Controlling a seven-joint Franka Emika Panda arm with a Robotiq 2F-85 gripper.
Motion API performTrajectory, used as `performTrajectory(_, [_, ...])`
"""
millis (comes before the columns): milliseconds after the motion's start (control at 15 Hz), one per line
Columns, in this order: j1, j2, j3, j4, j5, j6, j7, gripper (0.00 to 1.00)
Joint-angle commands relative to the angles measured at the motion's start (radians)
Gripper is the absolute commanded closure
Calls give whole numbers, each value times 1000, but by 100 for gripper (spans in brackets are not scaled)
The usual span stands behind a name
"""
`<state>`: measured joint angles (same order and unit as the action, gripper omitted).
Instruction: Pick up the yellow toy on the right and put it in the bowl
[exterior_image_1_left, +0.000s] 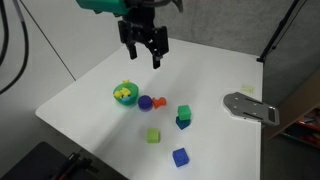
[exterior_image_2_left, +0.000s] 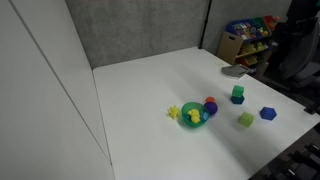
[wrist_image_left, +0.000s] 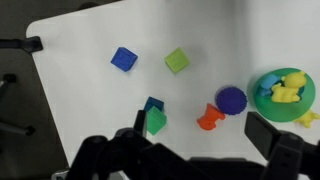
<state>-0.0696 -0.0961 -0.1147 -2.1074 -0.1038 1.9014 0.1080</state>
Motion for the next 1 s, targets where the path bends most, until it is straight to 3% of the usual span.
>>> performTrajectory(0, [-19, -136, -10, -53, 75, -4, -96, 0])
performTrajectory(400, [-26, -227, -28, -54, 143, -47, -125, 0])
performTrajectory(933, [-27, -214, -16, -46, 129, -53, -96, 0])
